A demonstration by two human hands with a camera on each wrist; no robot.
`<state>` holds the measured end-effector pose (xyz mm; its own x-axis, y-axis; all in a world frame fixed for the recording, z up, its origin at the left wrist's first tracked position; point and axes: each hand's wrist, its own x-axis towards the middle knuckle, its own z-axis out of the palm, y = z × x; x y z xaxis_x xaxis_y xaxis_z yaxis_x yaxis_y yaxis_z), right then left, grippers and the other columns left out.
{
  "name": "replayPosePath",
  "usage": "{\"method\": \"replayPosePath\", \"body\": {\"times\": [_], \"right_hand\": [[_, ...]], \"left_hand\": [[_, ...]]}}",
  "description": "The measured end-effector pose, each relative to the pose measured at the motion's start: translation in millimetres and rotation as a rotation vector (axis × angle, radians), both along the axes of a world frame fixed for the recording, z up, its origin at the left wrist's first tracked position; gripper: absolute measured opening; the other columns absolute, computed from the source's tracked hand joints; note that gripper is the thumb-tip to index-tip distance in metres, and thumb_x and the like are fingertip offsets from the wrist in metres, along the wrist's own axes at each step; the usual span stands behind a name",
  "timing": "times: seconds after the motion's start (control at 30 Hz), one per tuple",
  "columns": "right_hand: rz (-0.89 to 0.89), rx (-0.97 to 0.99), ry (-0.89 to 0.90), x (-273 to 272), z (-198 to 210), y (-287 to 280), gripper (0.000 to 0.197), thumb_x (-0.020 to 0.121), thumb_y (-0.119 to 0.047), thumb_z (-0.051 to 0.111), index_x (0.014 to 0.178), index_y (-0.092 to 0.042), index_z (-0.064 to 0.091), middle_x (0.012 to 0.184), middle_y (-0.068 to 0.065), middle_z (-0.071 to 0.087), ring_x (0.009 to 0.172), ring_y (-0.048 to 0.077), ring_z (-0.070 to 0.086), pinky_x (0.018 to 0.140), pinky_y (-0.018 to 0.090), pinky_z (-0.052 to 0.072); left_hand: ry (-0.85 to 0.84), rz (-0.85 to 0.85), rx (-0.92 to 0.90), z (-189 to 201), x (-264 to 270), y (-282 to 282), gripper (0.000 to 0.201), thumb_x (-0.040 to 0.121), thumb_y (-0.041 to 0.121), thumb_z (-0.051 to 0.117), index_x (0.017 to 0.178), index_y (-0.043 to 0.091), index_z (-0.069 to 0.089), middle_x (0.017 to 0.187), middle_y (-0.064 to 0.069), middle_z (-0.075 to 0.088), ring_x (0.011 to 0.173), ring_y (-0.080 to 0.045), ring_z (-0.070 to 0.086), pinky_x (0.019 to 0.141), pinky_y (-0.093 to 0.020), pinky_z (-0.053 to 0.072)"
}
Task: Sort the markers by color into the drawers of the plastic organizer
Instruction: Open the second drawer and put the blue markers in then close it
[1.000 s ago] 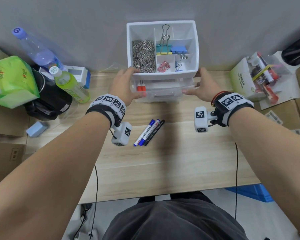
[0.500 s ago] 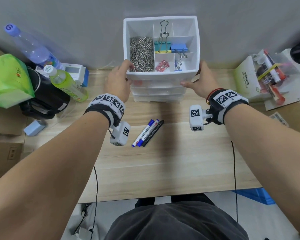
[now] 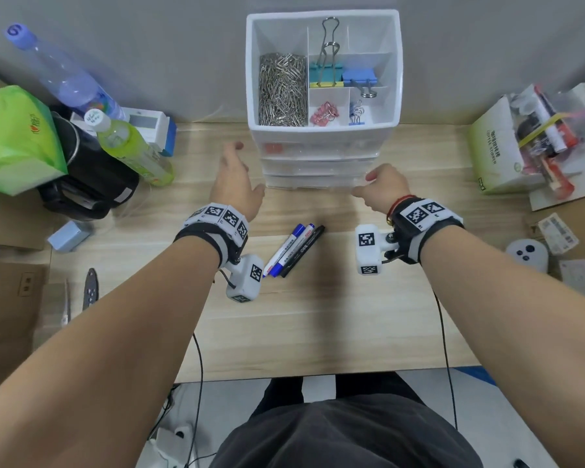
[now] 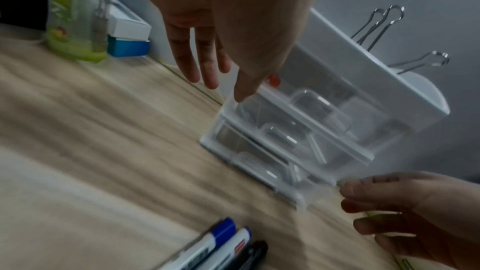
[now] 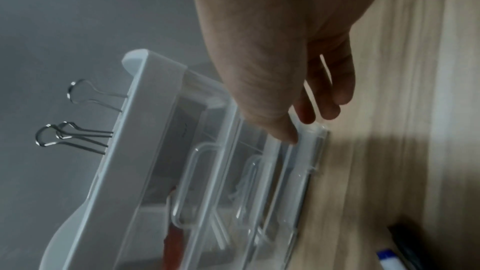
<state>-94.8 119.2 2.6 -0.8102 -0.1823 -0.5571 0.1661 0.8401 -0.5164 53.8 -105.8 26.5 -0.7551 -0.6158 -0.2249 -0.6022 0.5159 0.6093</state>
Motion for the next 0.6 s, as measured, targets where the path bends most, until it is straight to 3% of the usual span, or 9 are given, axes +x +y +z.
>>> {"method": "replayPosePath", "body": {"times": [0.1,0.17,0.3,0.4,0.53,0.6], "right_hand": [[0.029,-0.039,-0.027,17,-16,-8,0.017,0.073,-0.027,0.074,0.080,-0.025,0.059,0.102,0.008,0.072,0.098,0.028,0.070,0.090,0.044,0.057],[0.117,-0.053,-0.066,32,-28,-15,0.011,0.074,-0.027,0.074,0.076,-0.027,0.063,0.097,0.005,0.073,0.093,0.025,0.071,0.088,0.042,0.058],[0.190,-0.053,-0.100,58,-43,-26,0.025,0.075,-0.033,0.076,0.092,-0.018,0.067,0.093,0.007,0.073,0.076,0.023,0.070,0.077,0.041,0.060],[0.239,-0.001,-0.078,76,-63,-27,0.032,0.076,-0.038,0.079,0.094,-0.018,0.061,0.093,0.004,0.069,0.082,0.026,0.067,0.077,0.041,0.058],[0.246,0.008,-0.052,89,-82,-21,0.043,0.078,-0.036,0.078,0.099,-0.019,0.045,0.092,0.002,0.062,0.083,0.024,0.060,0.068,0.033,0.047],[0.228,0.009,-0.044,89,-85,-19,0.044,0.077,-0.032,0.078,0.102,-0.018,0.044,0.093,0.003,0.061,0.084,0.025,0.060,0.069,0.032,0.046]], "left_hand": [[-0.150,-0.076,0.010,-24,14,8,0.045,0.085,0.022,0.072,0.124,0.019,0.049,0.102,0.002,0.061,0.094,-0.022,0.063,0.079,-0.033,0.048],[-0.237,-0.104,0.032,-44,23,17,0.034,0.085,0.028,0.071,0.116,0.020,0.058,0.096,0.006,0.063,0.093,-0.020,0.064,0.074,-0.028,0.043],[-0.350,-0.136,0.120,-68,36,38,0.036,0.079,0.037,0.075,0.109,0.022,0.063,0.098,0.004,0.066,0.089,-0.019,0.062,0.074,-0.026,0.045],[-0.403,-0.184,0.108,-90,43,56,0.044,0.076,0.037,0.079,0.112,0.019,0.062,0.105,-0.002,0.068,0.094,-0.023,0.063,0.079,-0.030,0.050],[-0.411,-0.173,0.084,-106,46,68,0.047,0.075,0.041,0.081,0.111,0.018,0.062,0.105,-0.002,0.068,0.094,-0.024,0.063,0.072,-0.027,0.042],[-0.411,-0.164,0.087,-108,44,69,0.044,0.078,0.039,0.079,0.111,0.017,0.061,0.105,-0.002,0.067,0.093,-0.025,0.063,0.072,-0.028,0.041]]}}
